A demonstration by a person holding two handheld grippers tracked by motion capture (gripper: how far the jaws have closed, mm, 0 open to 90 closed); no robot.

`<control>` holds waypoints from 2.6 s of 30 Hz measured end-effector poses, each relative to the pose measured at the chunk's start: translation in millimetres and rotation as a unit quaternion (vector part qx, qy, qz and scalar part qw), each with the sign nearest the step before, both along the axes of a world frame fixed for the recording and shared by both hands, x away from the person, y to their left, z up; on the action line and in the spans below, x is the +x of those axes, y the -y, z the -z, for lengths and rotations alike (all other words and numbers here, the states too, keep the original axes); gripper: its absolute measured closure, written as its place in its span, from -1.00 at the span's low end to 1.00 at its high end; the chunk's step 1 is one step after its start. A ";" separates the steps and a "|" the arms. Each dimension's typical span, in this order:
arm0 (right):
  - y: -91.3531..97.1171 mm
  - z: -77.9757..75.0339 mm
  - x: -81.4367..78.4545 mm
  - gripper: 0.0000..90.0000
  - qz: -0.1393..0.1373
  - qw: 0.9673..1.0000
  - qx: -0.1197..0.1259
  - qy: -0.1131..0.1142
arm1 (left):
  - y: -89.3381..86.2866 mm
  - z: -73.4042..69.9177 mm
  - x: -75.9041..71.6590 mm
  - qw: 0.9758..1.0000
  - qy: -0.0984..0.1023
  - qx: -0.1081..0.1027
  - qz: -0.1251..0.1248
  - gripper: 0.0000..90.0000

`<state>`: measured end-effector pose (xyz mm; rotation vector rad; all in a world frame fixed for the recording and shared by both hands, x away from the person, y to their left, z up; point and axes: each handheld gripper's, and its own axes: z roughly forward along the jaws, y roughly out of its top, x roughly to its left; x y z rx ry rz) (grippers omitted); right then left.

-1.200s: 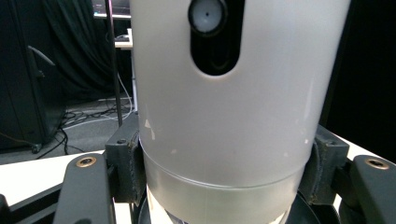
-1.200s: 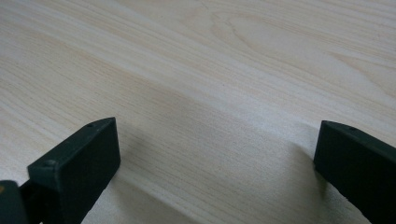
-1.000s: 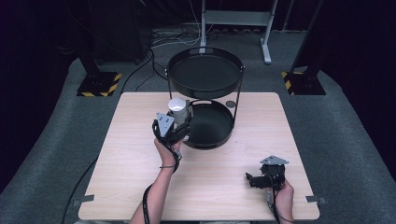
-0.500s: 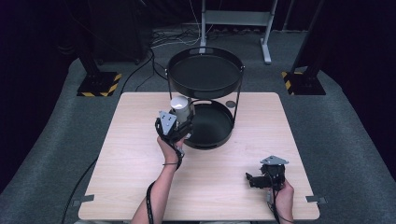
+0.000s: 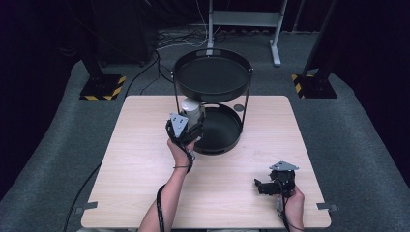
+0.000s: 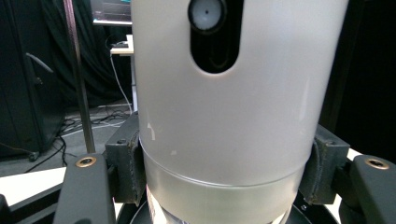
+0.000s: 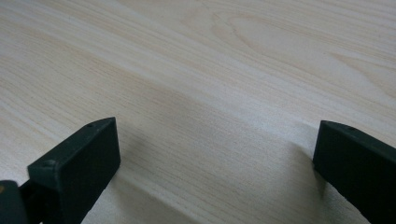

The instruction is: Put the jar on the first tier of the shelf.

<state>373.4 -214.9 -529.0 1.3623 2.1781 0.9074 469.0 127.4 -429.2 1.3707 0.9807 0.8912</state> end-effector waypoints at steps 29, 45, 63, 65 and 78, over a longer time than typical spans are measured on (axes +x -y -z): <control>-0.1 0.0 -0.1 -1.00 0.000 1.000 0.000 0.000 | 15.3 15.6 17.2 1.000 0.000 -0.001 -0.004 -0.30; -0.1 0.0 -0.2 -1.00 0.000 1.000 -0.002 0.002 | 24.3 26.8 27.6 1.000 -0.006 0.000 -0.004 -0.30; -0.6 0.0 -0.5 -1.00 -0.003 1.000 -0.001 0.001 | 32.3 50.6 33.8 0.999 -0.032 0.000 0.000 -0.30; -0.6 0.0 -0.5 -1.00 -0.003 1.000 -0.001 0.001 | 32.8 52.4 33.8 0.999 -0.032 -0.001 -0.002 -0.30; -0.7 0.0 -0.6 -1.00 -0.003 1.000 -0.002 0.002 | 38.0 63.5 27.0 1.000 -0.005 0.020 -0.002 -0.30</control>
